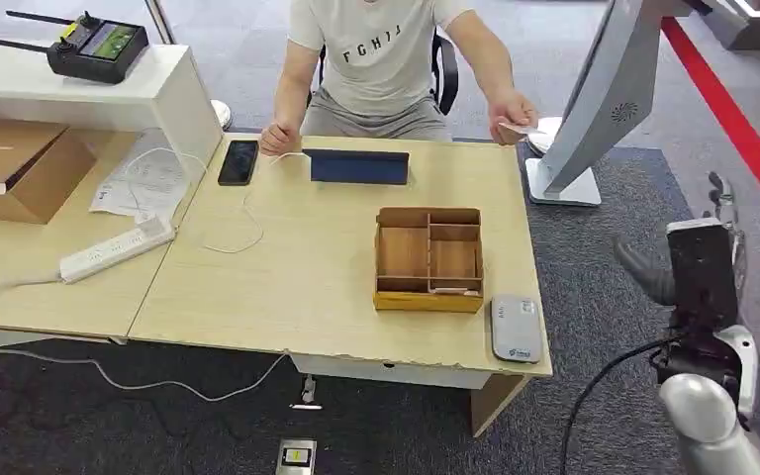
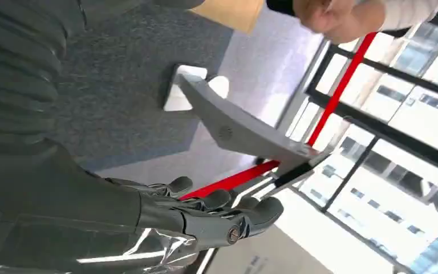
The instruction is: Pass the card to the sensor for recognition and then transmit it.
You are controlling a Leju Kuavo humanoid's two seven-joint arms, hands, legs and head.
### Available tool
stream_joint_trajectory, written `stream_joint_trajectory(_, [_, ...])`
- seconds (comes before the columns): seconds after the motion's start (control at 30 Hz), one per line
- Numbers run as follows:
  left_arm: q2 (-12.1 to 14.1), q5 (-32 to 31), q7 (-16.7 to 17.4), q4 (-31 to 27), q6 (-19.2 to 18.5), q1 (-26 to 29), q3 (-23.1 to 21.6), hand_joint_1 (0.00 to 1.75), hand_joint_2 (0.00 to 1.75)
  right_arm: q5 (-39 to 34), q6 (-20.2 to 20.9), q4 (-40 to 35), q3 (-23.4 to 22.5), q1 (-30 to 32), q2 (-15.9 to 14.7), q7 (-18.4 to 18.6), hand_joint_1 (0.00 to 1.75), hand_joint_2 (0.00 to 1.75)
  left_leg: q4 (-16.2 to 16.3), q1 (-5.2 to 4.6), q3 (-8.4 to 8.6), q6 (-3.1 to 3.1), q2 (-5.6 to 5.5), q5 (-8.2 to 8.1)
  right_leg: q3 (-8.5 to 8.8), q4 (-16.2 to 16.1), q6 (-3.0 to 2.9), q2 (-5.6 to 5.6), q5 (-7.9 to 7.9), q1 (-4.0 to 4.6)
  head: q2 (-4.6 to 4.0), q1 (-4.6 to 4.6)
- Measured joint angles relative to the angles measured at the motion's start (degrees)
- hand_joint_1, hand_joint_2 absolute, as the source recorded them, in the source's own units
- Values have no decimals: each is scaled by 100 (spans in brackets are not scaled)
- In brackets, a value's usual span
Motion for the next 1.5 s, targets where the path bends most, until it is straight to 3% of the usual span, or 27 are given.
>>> stream_joint_trajectory(0.23, [29,-79,39,0,-6,9,-48,0,175,1065,374,-236,878,-622,-151,413,0,175,1,0,8,-1,2,1,3,0,-2,2,2,3,0,0])
stream_joint_trajectory(0.43, [33,-142,11,0,-4,7,-123,0,175,4274,1102,-159,1678,-1381,-293,793,0,175,1,3,10,-2,4,2,3,0,-3,5,2,7,0,2])
stream_joint_trajectory(0.53, [33,-173,6,0,-4,10,-144,0,175,4938,1239,7,2006,-1653,-308,824,0,175,1,4,9,-3,4,2,2,0,-3,5,2,9,0,-2])
stream_joint_trajectory(0.83, [33,-193,111,-2,9,21,-149,0,175,5282,1248,673,2568,-1997,-280,891,0,175,1,4,5,-3,3,1,1,-2,-3,5,2,9,0,0])
stream_joint_trajectory(1.5, [35,-129,159,-2,-50,35,-149,0,175,5184,1353,1528,3020,-2144,-140,898,0,175,2,4,7,-2,4,1,2,-2,-3,5,2,9,0,0])
